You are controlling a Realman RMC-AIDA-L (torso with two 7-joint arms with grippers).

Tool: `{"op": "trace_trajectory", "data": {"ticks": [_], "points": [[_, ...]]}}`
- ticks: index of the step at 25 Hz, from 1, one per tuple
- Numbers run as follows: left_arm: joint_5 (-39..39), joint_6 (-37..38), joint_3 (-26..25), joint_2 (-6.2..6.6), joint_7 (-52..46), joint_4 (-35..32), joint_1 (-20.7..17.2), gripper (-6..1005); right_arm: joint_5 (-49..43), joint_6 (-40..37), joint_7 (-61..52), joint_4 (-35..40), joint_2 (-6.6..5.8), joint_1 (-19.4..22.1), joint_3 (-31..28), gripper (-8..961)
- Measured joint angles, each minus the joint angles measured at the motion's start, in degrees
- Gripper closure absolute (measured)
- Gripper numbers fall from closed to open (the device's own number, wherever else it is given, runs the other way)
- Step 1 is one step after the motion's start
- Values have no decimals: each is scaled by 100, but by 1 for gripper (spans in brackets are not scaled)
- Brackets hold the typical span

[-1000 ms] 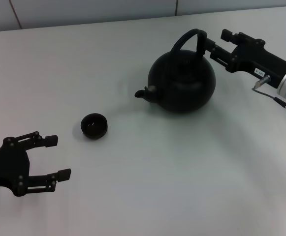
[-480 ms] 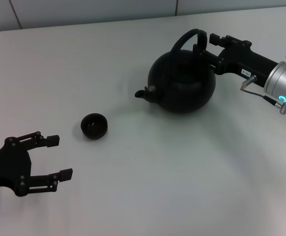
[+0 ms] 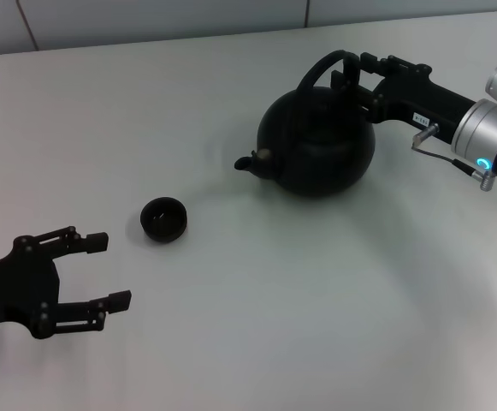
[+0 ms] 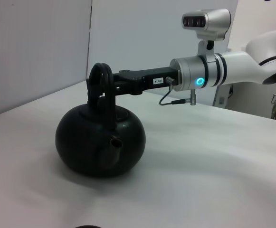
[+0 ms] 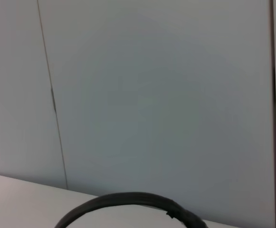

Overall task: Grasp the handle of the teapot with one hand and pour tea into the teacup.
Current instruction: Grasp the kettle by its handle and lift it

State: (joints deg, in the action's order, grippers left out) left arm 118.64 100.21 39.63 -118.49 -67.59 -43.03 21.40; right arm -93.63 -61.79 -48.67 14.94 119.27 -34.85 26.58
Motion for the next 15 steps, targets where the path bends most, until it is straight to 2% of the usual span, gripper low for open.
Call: {"op": "trace_trajectory", "data": {"ticks": [15], "points": [[0,-117,0,11,0,41,49,139,9,143,228,-43,8,-90,94,486]]}}
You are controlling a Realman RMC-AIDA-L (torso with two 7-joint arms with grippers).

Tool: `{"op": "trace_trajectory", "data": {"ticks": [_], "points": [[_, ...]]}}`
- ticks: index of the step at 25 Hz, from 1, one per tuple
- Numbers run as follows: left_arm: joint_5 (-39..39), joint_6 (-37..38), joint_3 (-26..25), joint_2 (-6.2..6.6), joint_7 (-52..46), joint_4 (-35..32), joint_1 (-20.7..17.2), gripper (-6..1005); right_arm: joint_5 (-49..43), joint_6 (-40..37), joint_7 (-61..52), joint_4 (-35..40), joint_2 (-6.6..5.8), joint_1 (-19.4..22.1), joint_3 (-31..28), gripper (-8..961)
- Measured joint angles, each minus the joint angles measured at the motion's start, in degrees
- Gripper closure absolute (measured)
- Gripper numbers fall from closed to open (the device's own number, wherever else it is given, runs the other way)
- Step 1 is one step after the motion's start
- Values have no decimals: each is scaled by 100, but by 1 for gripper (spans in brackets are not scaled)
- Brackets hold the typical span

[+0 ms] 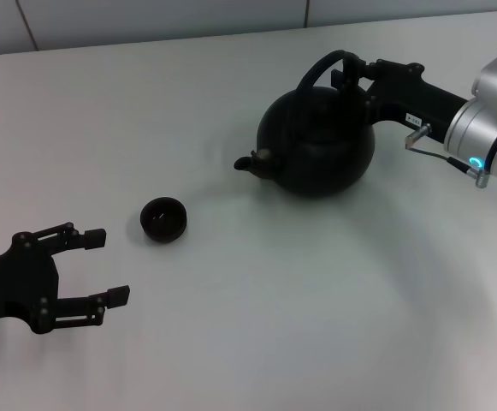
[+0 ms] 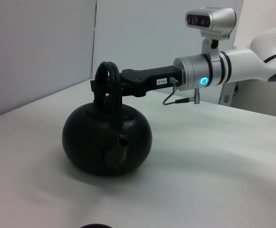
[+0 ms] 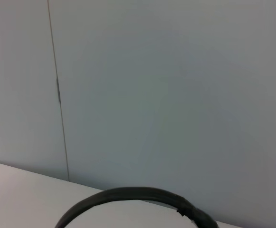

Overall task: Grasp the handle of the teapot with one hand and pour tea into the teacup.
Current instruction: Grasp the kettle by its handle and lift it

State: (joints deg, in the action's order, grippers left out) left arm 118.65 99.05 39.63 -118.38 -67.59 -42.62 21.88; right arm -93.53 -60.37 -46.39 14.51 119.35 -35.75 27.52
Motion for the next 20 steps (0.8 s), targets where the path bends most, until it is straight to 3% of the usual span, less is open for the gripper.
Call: {"op": "trace_trajectory", "data": {"ticks": [13,20], "points": [[0,1,-7,0,0,0,-7,139,2,1,22,-32,1,-17,-45,862],[0,1,-24,0,0,8,-9,139,167,-50,406,-43,1,-13,-15,863]]}}
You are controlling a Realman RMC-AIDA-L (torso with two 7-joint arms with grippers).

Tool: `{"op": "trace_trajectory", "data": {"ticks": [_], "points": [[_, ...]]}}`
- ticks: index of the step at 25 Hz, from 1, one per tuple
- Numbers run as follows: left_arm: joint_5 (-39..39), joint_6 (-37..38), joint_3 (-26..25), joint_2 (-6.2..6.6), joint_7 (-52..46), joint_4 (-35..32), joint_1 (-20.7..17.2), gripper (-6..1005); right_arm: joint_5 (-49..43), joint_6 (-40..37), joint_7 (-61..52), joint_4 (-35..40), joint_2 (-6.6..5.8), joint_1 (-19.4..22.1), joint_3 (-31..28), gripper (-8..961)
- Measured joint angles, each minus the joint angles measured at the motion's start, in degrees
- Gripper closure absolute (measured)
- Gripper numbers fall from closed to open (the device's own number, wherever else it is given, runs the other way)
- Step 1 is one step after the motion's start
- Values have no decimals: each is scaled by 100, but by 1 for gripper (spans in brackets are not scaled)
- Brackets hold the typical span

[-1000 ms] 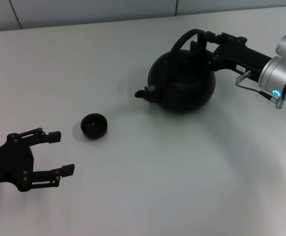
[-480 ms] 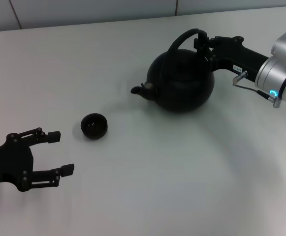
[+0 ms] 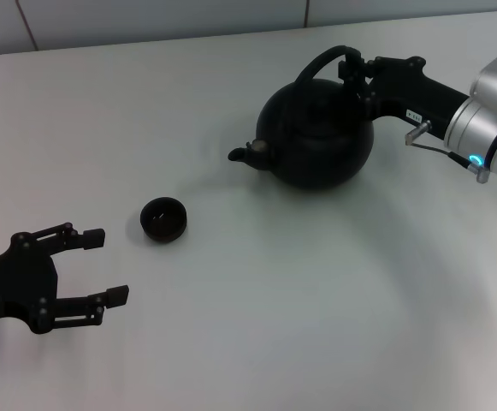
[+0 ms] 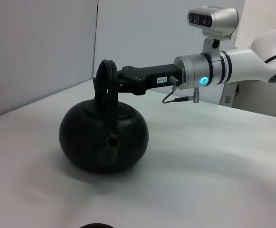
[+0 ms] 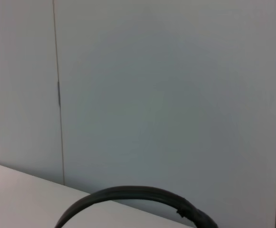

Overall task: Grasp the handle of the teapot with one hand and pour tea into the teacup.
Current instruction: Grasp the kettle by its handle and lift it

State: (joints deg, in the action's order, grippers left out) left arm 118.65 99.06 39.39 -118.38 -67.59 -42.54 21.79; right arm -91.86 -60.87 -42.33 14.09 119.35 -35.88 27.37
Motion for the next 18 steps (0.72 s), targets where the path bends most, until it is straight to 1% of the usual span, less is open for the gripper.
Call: {"op": "trace_trajectory", "data": {"ticks": [9,18], "points": [[0,0,-10,0,10,1,6,138,42,-17,127,-30,-1,-92,58,864],[0,0,-7,0,51,3,-21,138,25,-22,129,12,-8,-311,685,864]]}}
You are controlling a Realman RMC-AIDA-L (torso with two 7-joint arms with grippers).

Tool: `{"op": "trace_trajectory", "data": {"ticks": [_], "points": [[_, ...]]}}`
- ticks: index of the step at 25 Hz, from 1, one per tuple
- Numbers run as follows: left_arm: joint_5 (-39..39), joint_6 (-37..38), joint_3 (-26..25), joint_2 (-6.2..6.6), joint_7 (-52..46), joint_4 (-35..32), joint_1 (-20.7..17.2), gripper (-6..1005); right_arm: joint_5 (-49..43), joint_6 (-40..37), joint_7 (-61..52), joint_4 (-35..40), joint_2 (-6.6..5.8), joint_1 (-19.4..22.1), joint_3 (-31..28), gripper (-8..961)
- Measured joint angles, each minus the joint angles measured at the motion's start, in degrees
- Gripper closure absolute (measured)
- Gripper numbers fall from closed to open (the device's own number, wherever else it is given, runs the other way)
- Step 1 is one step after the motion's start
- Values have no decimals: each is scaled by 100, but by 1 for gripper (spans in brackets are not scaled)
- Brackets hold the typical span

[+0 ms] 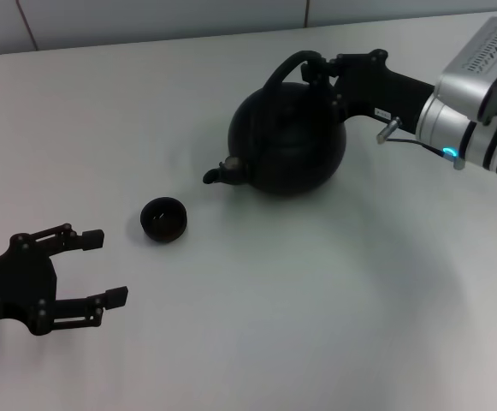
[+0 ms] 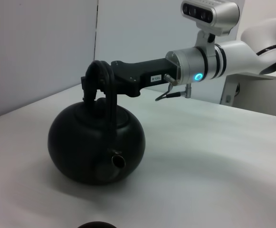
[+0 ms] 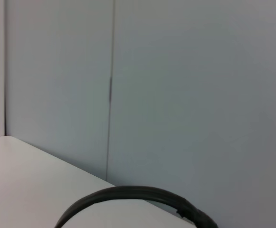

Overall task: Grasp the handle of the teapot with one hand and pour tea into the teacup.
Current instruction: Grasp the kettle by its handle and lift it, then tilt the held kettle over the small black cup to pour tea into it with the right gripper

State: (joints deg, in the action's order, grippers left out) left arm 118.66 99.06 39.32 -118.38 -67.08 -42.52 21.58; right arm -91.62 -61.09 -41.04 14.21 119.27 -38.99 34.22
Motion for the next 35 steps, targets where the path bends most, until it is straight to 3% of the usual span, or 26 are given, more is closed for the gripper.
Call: {"op": "trace_trajectory", "data": {"ticks": [18,35], "points": [[0,-4,-6,1,20,86,-7,139,5,210,7,330,14,-339,735,863],[-1,-68,32,9,-28,65,30,139,16,285,135,439,18,-549,934,863]]}}
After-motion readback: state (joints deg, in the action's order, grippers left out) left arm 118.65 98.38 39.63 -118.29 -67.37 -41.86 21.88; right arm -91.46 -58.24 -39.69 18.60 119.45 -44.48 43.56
